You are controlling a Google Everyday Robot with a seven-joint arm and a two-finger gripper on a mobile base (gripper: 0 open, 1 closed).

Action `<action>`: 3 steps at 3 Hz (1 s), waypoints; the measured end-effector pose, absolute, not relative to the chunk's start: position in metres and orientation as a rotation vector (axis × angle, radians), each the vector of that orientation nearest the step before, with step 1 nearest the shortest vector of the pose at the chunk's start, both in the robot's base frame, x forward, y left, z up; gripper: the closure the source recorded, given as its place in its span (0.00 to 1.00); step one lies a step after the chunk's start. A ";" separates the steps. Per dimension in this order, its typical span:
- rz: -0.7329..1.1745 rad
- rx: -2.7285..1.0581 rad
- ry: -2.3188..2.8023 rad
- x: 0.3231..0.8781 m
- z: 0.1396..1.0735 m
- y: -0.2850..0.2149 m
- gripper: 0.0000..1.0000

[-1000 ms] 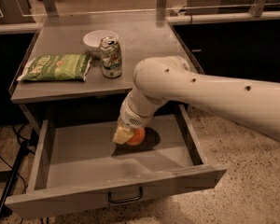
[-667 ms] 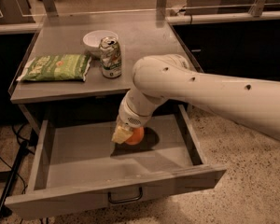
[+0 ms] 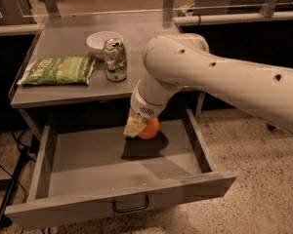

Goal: Pick orange from top drawer and place on counter

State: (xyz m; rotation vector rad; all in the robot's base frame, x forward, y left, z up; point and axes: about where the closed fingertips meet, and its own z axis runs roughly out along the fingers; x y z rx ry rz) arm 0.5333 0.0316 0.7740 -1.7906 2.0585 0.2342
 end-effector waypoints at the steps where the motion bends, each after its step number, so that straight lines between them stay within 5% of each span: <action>1: 0.152 -1.755 2.076 0.543 0.812 0.014 1.00; 3: 0.170 -1.754 2.078 0.556 0.820 0.011 1.00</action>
Offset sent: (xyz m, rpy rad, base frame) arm 0.0093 -0.0165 0.0357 -0.0289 -0.0400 -0.0374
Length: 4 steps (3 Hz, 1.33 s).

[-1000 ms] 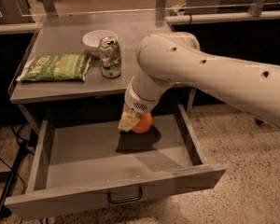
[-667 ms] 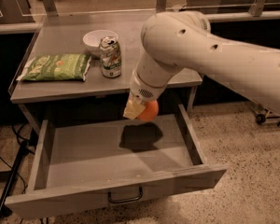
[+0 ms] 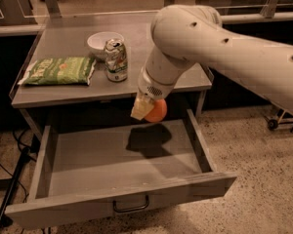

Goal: Pick orange from top drawer and place on counter

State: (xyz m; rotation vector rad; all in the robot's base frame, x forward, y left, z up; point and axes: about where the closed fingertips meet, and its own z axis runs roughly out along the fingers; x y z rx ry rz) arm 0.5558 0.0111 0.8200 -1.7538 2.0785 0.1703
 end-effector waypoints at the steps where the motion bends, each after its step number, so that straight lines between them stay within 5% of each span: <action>1: 0.165 -1.734 2.075 0.583 0.847 0.007 1.00; 4: 0.117 -1.697 2.067 0.627 0.892 0.002 1.00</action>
Offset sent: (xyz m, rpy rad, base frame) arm 0.0934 -0.0131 0.1148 -0.0216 -0.1189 -0.0451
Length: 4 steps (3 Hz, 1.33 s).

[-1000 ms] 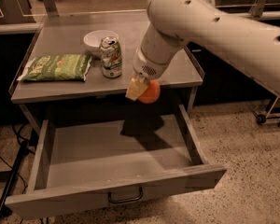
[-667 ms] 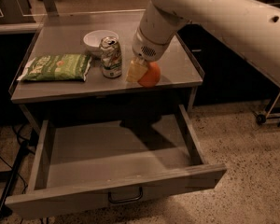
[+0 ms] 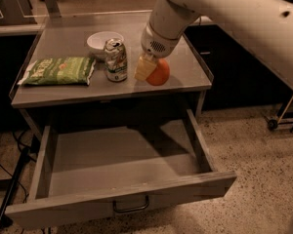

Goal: Pick orange from top drawer and place on counter

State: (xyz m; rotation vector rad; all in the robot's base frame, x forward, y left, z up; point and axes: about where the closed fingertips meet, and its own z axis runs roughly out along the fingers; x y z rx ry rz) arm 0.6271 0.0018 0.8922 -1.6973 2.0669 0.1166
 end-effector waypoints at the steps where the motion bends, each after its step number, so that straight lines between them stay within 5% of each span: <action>1: 0.098 -1.675 2.083 0.663 0.901 -0.015 1.00; 4: 0.021 -1.611 2.093 0.708 0.939 -0.045 1.00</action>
Offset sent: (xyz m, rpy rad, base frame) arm 0.1234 -0.0863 0.0747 -0.0714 -0.0698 -0.1332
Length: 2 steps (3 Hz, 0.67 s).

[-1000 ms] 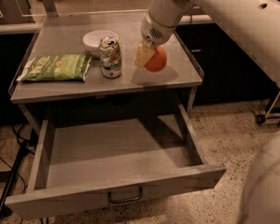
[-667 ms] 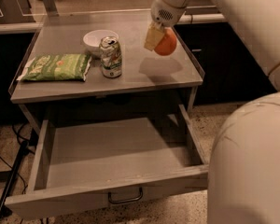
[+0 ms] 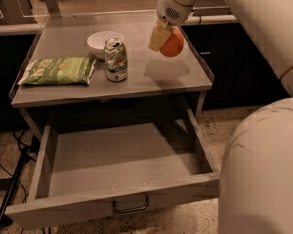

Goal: Pick orange from top drawer and place on counter

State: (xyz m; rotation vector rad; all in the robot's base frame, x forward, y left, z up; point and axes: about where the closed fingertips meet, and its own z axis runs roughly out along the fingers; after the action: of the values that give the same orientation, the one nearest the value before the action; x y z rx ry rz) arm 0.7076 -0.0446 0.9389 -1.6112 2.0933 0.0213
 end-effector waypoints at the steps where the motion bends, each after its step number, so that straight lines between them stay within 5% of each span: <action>1: 0.105 -1.616 2.091 0.711 0.923 -0.037 1.00; 2: 0.227 -1.655 2.078 0.714 0.901 -0.021 1.00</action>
Offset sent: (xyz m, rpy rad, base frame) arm 0.0096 0.0300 -0.0466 0.1392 0.1383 0.0957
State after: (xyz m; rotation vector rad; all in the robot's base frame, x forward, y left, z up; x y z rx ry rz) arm 0.7142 -0.0208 0.9007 -1.6545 2.0777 0.2271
